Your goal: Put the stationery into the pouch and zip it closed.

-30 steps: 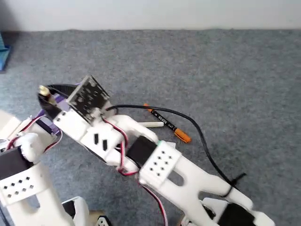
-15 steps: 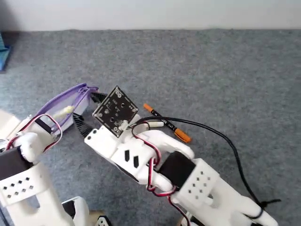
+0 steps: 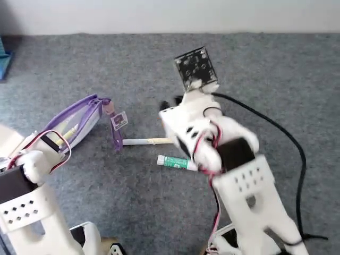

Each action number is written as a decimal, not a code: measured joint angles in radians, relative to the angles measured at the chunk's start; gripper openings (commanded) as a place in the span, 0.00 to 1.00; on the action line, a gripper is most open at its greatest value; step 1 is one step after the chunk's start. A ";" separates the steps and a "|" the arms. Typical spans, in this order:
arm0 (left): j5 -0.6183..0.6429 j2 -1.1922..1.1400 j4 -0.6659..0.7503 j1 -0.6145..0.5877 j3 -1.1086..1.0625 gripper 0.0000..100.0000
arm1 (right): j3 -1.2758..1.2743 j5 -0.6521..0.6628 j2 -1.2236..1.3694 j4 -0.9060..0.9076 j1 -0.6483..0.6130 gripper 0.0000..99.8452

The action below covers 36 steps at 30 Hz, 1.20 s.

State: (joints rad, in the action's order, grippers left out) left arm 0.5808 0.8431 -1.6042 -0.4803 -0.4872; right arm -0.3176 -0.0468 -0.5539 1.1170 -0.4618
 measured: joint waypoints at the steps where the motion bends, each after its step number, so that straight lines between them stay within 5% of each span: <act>1: 0.000 0.000 -0.009 0.000 0.000 0.01 | 0.000 0.000 0.041 0.023 0.025 0.12; 7: 0.000 0.002 -0.026 0.000 0.000 0.01 | 0.014 0.000 0.330 0.060 0.081 0.22; 16: 0.005 0.002 -0.026 0.000 0.000 0.01 | 0.345 0.048 0.801 0.060 0.083 0.17; 33: 0.032 0.002 -0.026 0.000 0.000 0.01 | 1.120 0.170 1.471 0.368 0.031 0.16; 36: 0.032 0.002 -0.026 0.000 0.000 0.01 | 1.198 0.183 1.542 0.400 0.028 0.06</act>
State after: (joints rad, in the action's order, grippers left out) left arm 0.6130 0.8447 -1.6303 -0.4803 -0.4872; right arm 0.8807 0.1358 0.9881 1.5175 -0.4342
